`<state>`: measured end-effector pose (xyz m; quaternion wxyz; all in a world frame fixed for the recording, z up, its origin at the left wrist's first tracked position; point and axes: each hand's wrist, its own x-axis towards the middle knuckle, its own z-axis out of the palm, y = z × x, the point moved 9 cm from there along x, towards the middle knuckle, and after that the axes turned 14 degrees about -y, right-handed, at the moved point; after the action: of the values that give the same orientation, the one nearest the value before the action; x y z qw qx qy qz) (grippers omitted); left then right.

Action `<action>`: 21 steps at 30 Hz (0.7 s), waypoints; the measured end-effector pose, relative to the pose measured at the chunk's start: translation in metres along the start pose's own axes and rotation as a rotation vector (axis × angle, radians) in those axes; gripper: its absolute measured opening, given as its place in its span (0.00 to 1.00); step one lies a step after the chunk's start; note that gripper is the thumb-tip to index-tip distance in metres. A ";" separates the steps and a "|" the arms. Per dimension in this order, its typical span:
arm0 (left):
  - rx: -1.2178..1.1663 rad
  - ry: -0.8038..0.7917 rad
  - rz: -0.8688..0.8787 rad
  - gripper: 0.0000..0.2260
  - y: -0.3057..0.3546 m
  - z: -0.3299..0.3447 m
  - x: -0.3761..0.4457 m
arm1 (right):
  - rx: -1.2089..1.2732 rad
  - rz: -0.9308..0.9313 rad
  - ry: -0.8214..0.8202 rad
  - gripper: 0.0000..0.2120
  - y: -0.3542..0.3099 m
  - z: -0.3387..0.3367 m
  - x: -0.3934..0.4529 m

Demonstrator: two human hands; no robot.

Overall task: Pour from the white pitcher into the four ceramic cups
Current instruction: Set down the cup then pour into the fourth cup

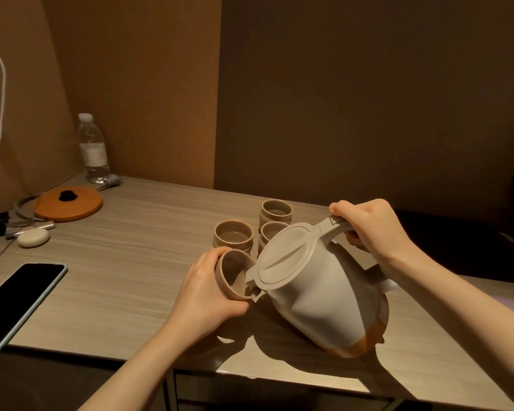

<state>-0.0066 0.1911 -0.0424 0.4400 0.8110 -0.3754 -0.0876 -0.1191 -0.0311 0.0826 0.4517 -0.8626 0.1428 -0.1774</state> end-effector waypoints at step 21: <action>-0.032 -0.012 0.003 0.37 -0.004 0.002 0.000 | -0.029 -0.007 -0.017 0.21 -0.002 0.003 0.002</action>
<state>-0.0052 0.1910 -0.0462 0.4507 0.8030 -0.3776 -0.0977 -0.1163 -0.0287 0.0833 0.4400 -0.8710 0.1383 -0.1695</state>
